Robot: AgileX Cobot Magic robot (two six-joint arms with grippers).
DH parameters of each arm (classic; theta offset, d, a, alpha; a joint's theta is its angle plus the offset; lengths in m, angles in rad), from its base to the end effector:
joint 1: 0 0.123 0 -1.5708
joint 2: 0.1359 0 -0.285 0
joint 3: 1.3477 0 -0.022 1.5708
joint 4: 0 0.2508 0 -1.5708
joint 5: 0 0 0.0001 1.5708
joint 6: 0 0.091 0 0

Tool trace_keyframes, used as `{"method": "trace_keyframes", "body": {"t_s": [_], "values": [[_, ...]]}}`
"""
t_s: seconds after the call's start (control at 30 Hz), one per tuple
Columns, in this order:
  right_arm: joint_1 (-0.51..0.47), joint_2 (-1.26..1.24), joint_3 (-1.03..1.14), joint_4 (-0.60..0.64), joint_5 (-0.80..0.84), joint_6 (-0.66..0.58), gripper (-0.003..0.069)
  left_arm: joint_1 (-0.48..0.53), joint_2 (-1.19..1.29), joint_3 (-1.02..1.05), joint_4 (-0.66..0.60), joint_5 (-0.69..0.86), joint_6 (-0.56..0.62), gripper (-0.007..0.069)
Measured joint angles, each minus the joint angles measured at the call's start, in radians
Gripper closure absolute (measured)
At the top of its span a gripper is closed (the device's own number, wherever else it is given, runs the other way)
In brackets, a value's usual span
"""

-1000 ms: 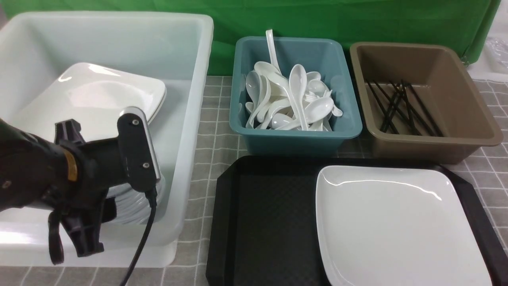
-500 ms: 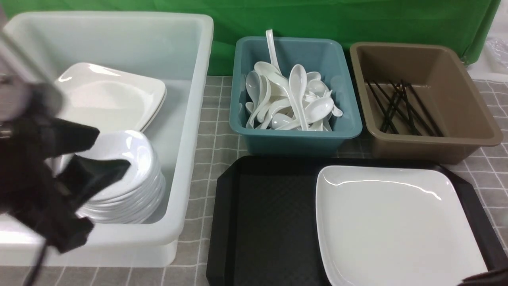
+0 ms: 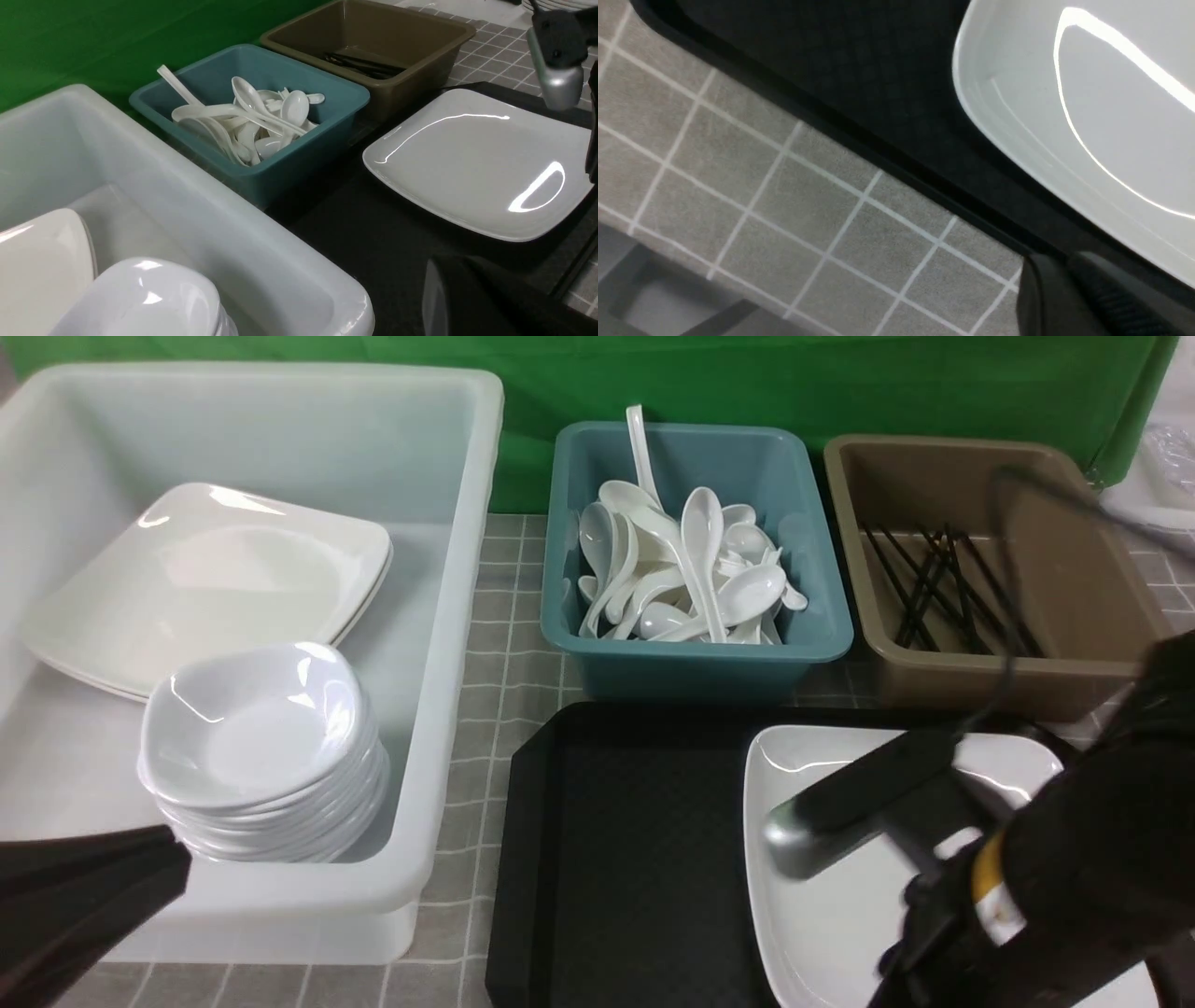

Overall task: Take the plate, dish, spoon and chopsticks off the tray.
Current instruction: Use the right arm to grab a plate from the dinner plate

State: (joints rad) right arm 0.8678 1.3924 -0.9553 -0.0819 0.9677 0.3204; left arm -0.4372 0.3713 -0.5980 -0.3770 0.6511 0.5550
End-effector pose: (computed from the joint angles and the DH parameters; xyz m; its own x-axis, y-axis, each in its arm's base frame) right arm 0.1688 0.1897 0.2545 -0.8052 -0.5328 -0.2603 -0.5530 0.8331 0.0054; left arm 0.0523 -0.0469 0.3333 -0.1117 0.3183 -0.9414 0.6536 0.7371 0.1717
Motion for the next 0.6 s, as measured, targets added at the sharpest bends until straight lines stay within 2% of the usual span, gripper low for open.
{"method": "trace_keyframes", "body": {"t_s": [0.1,0.23,0.47,0.6], "values": [[0.062,0.053,-0.008,-0.033,-0.022,0.037,0.0369,0.000,0.000,0.006,-0.002,-0.003,0.015,0.0615],[0.083,0.089,-0.008,-0.046,-0.111,0.090,0.0279,0.000,0.000,0.006,-0.002,-0.016,0.018,0.0615],[0.083,0.204,-0.021,-0.098,-0.177,0.119,0.0213,0.000,0.000,0.006,-0.003,-0.025,0.024,0.0615],[0.083,0.296,-0.049,-0.193,-0.204,0.169,0.0202,0.000,0.000,0.006,-0.015,-0.032,0.026,0.0615]]}}
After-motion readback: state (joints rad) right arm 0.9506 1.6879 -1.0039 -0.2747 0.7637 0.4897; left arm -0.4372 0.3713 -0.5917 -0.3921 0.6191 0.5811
